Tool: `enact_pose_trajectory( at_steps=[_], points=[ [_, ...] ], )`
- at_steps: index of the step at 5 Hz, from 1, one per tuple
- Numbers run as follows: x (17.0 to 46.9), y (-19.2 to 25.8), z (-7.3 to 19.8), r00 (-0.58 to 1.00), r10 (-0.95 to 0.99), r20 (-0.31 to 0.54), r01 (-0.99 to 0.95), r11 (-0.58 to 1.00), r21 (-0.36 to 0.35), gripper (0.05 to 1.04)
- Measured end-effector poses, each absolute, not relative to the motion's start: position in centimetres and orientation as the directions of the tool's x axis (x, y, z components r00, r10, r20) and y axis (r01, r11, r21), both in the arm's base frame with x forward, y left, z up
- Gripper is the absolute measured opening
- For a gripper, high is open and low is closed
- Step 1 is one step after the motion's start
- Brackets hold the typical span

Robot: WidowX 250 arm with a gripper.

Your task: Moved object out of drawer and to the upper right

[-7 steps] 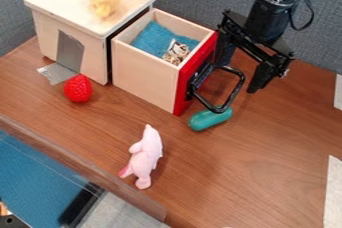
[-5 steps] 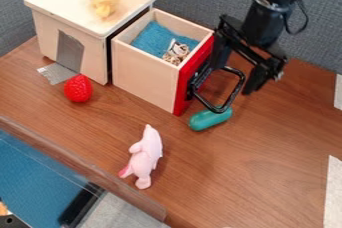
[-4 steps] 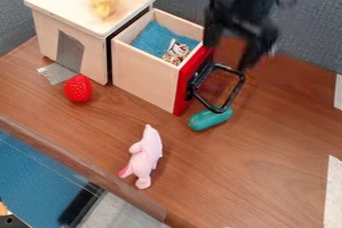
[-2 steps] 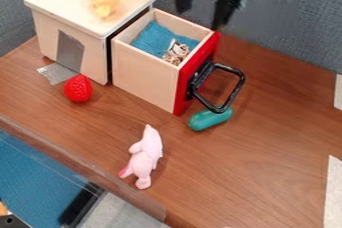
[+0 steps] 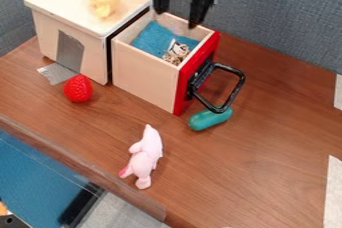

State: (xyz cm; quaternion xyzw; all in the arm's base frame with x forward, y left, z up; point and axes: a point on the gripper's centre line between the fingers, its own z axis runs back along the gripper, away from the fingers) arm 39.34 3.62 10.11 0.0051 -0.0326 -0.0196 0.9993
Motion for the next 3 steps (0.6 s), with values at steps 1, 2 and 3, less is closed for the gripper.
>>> enact_pose_trajectory(
  at_steps=[1,2,3],
  points=[
    [39.7,4.3,7.7,1.000,-0.020,0.014,0.019,1.000,0.024,1.001],
    [40.0,4.5,6.2,1.000,-0.012,-0.029,0.012,0.999,0.029,1.001],
    [39.9,4.4,5.1,0.998,0.001,-0.059,0.001,1.000,0.022,1.000]
  ],
)
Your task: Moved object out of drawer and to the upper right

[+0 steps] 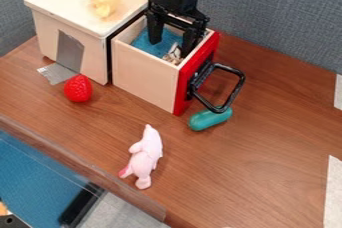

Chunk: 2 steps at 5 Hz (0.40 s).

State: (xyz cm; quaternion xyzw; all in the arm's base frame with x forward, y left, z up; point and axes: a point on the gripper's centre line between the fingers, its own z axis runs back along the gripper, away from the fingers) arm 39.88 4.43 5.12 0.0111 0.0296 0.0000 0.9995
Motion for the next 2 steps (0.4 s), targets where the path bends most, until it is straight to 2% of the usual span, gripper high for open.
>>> enact_pose_trajectory(
  at_steps=[1,2],
  points=[
    [39.64,4.14,4.73,0.998,0.019,-0.063,-0.020,1.000,-0.022,0.944],
    [39.00,3.70,4.13,0.996,0.024,-0.084,-0.028,0.998,-0.054,0.668]
  ],
)
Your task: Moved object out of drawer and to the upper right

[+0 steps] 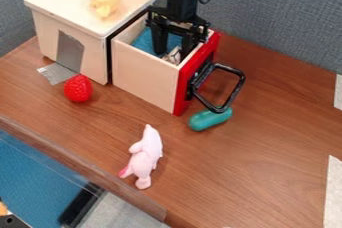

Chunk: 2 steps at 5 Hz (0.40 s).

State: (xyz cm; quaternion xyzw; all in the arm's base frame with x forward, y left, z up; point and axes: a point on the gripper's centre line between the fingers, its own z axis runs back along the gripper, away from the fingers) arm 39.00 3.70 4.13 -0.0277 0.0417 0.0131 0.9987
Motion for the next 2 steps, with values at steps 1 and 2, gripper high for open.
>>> enact_pose_trajectory(
  at_steps=[1,2],
  points=[
    [38.87,3.69,4.32,0.996,0.028,-0.083,-0.033,0.998,-0.054,0.409],
    [38.84,3.68,5.17,0.997,0.036,-0.072,-0.040,0.998,-0.053,0.314]
  ],
)
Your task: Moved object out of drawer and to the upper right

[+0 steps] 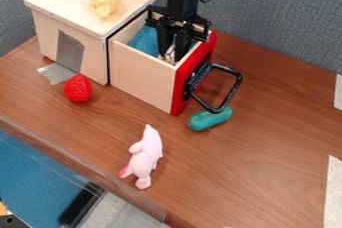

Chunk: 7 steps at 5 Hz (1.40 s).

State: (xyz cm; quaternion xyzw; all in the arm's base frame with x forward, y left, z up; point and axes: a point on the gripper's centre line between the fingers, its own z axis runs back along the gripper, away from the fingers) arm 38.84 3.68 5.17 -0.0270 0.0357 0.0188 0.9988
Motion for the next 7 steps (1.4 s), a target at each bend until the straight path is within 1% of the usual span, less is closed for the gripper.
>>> enact_pose_trajectory(
  at_steps=[1,2,3,4,5,6,7],
  points=[
    [39.0,3.8,8.4,0.999,0.050,-0.006,-0.051,0.998,-0.042,0.299],
    [38.8,2.4,12.6,0.995,0.037,0.095,-0.033,0.999,-0.039,0.297],
    [37.1,-1.9,15.2,0.988,-0.055,0.146,0.061,0.998,-0.031,0.297],
    [34.7,-5.8,15.8,0.974,-0.159,0.160,0.162,0.987,-0.007,0.292],
    [32.3,-8.4,14.0,0.968,-0.226,0.110,0.229,0.973,-0.016,0.291],
    [29.9,-11.4,11.6,0.948,-0.313,0.067,0.315,0.949,-0.025,0.291],
    [28.8,-13.3,8.8,0.934,-0.351,0.063,0.355,0.932,-0.068,0.291]
  ],
)
